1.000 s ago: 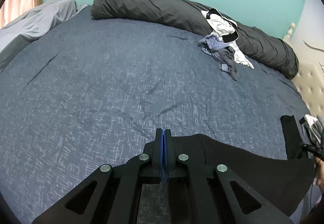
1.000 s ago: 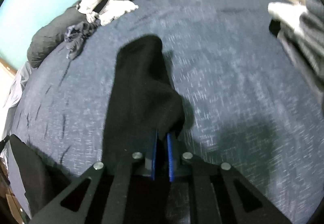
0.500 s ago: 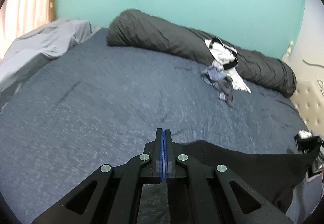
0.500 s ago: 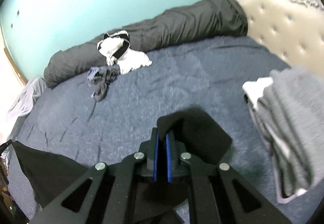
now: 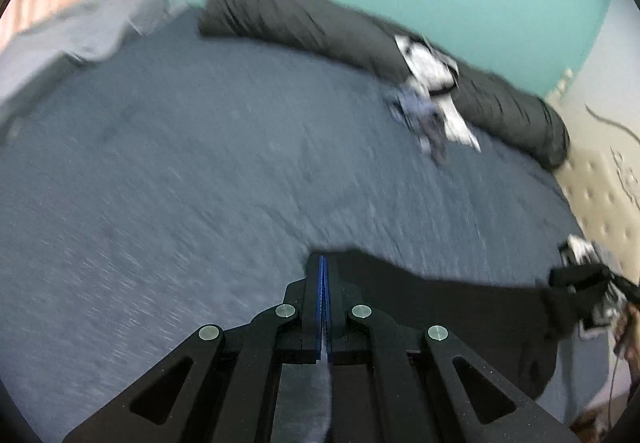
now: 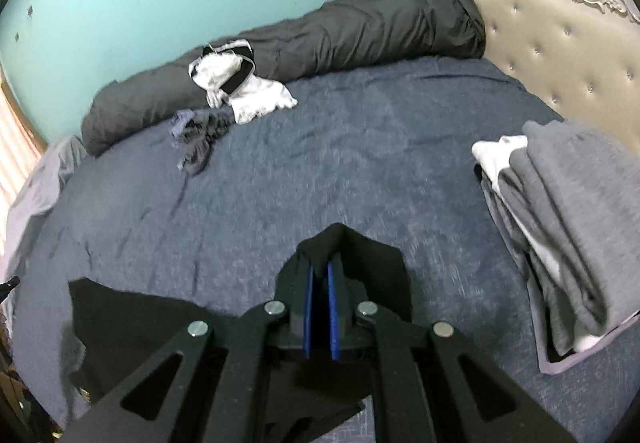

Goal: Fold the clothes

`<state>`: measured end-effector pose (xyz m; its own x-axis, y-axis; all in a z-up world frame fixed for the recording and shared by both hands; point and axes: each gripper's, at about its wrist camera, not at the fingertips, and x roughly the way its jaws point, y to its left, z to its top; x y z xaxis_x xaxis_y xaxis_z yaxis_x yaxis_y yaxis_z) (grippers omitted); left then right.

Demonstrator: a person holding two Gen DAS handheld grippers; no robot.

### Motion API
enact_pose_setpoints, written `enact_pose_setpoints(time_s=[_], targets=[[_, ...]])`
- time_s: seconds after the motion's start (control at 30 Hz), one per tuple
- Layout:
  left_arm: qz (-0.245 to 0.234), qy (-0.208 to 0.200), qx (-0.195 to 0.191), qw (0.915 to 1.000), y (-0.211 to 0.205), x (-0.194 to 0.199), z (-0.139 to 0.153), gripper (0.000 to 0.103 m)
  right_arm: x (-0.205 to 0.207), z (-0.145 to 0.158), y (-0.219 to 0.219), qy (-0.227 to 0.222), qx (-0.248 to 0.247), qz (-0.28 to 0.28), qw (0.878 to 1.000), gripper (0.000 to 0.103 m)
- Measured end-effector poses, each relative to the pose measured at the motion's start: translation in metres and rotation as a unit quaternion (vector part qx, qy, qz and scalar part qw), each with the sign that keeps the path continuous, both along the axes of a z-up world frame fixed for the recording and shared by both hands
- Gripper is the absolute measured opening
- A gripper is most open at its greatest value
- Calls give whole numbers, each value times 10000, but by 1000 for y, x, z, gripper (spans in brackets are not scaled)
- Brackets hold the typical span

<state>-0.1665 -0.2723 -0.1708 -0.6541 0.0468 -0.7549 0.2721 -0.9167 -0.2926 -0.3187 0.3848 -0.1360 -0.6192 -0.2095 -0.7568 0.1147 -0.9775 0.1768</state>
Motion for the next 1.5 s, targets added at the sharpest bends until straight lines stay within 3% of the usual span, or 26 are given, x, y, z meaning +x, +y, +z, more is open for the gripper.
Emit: enact_pose_setpoints(time_s=[0.13,0.27,0.4,0.63,0.7,0.83,0.9,1.17,1.5], targets=[[-389,-386,361,9978,20,-25,-50,2,-5,-21,2,-138,34,-74,9999,6],[-366,-668,704,9946,26,-37,-94,6,-5,-37,1,-246,22,-51,9997,7],[-222,-692,985,9925,23,-37,-117,8,-1,-43,0,-285,40,-1,9996,7],[-468,-635,1234,9892,36,-32,-121,13,7,-47,-1,-289,-26,40,9996,7],[-536,-615,1261,9887,40,-32,-120,27,7,-49,-3,-299,-31,72,9995,7],[-422,-624,955,9926,38,-31,-119,36,7,-51,-5,-313,-52,115,9994,7],[-249,-627,1112,9915,27,-29,-122,55,6,-52,-5,-313,-48,131,9994,7],[-388,-677,1317,9882,28,-33,-134,55,0,-59,1,-367,-75,93,9993,7],[-587,-420,939,9930,56,-20,-104,52,2,-64,3,-405,-67,89,9991,7]])
